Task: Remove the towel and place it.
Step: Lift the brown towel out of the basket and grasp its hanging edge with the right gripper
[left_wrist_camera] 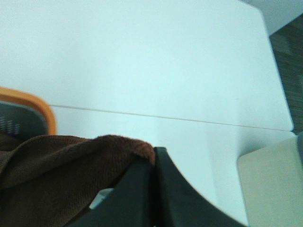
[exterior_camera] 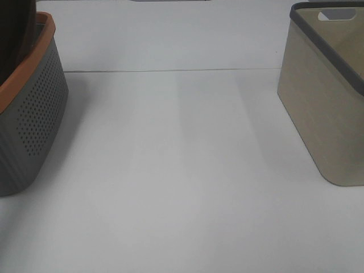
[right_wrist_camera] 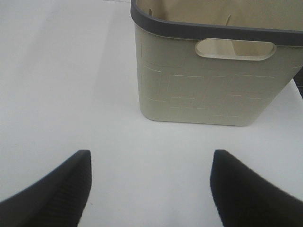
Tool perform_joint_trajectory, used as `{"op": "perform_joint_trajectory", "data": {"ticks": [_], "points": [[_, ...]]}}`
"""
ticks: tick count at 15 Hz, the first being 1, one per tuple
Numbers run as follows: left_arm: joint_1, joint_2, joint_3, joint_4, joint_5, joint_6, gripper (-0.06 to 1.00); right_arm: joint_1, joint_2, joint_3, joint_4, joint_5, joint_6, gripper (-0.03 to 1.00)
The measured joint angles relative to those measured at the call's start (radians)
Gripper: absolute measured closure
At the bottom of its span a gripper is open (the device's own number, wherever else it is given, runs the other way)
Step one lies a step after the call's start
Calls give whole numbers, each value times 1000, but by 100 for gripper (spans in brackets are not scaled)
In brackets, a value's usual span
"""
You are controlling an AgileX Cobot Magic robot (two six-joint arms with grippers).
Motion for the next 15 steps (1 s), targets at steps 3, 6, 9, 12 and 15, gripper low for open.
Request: {"op": "perform_joint_trajectory", "data": {"ticks": [3,6,9,12,15], "points": [[-85,0,-4,-83,-85,22,94,0,0,0,0,0,0,29],[-166,0,-4,-114,-174,48,94,0,0,0,0,0,0,29],[-253,0,-4,-116,-255,81,94,0,0,0,0,0,0,29],[-321,4,-4,-116,-334,105,94,0,0,0,0,0,0,29],[-401,54,-7,-123,-372,137,94,0,0,0,0,0,0,29]]}}
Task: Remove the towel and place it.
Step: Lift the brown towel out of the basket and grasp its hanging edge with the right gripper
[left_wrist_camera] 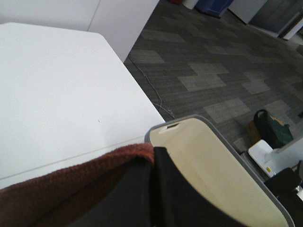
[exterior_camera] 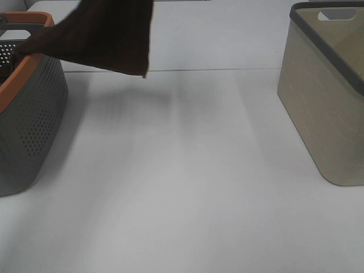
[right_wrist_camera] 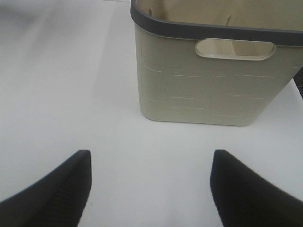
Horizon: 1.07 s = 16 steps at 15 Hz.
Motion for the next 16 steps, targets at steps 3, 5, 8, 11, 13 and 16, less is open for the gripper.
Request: {"op": "perform_joint_trajectory", "data": {"ticks": [3,5,8,11,13,16], "points": [[-55,75,0,-1,-1,19,94,0,0,0,13,0,0,29],[-59,83,0,-1,0,20,94,0,21,0,34,-1,1,29],[-59,83,0,-1,-1,23,94,4,193,-5,94,-10,-29,29],[-59,83,0,-1,-1,23,94,68,371,-40,222,-159,-143,29],[-59,83,0,-3,1,23,94,119,520,-65,294,-238,-280,29],[-59,83,0,-6,3,24,94,197,741,-137,340,-362,-472,29]]}}
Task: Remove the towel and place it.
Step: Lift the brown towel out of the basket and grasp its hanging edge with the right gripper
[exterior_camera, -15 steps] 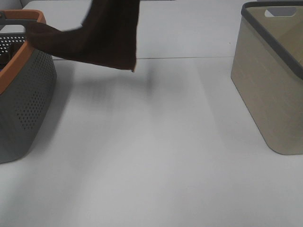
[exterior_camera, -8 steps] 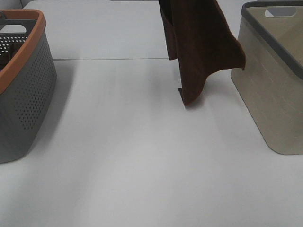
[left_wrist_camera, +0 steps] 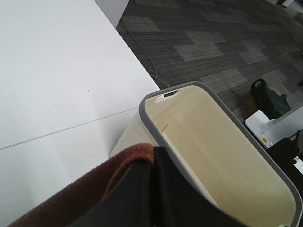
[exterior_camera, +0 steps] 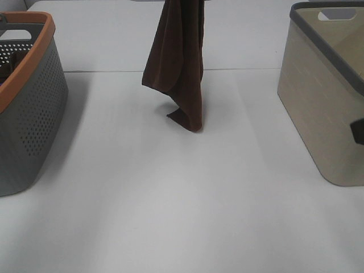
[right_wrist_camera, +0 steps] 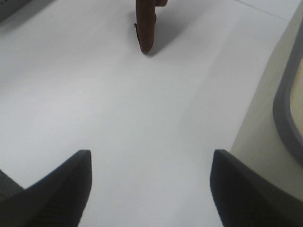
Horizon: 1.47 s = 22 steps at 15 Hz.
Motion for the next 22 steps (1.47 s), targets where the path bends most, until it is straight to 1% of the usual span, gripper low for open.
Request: {"op": "perform_joint_trajectory", "data": {"ticks": [1,2,4,6,7,8,10,12,13,14,15,21,22], "points": [[0,0,0,-1,3,1,94,14,33,-15,1,-26,-25,29],[0,0,0,-2,5,9,94,46,88,-43,1,-67,-69,30],[0,0,0,-3,26,21,94,109,202,-96,2,-138,-135,38],[0,0,0,-13,56,41,94,164,309,-133,3,-213,-173,41],[0,0,0,-29,66,69,94,181,348,-146,4,-255,-185,41],[0,0,0,-42,78,97,94,190,393,-156,5,-303,-191,41],[0,-4,0,-94,89,120,94,194,458,-164,9,-400,-198,41],[0,-7,0,-140,93,142,94,201,508,-164,31,-478,-202,41],[0,-7,0,-157,93,149,94,219,531,-164,36,-509,-202,41],[0,-7,0,-160,93,153,94,250,552,-164,39,-538,-203,41],[0,-7,0,-161,93,153,94,297,613,-164,48,-609,-203,41],[0,-7,0,-161,89,155,94,307,807,-164,62,-773,-203,41],[0,-7,0,-161,87,155,94,307,818,-164,62,-787,-203,41]]}}
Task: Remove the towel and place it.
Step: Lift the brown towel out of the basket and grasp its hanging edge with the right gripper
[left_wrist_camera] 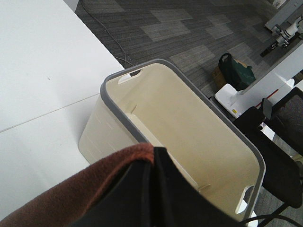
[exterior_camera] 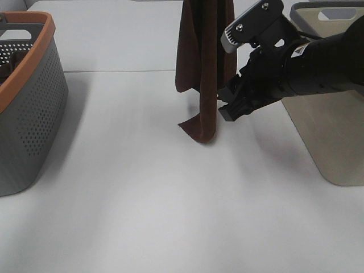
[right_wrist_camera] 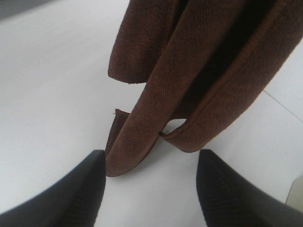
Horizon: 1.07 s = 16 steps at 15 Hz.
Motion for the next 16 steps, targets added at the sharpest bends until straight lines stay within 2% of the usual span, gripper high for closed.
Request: {"op": "perform_joint_trajectory", "data": {"ticks": [3,7,10,14,16], "points": [[0,0,0,0,-10,0,94,0,91,0,0,-72,0,36],[0,0,0,0,-10,0,94,0,178,0,0,-236,0,35],[0,0,0,-1,-11,0,94,3,219,-9,-4,-272,0,35],[0,0,0,-2,-13,1,94,56,268,-11,-28,-369,0,35],[0,0,0,-5,-15,1,94,62,315,-12,43,-430,-4,35]]}}
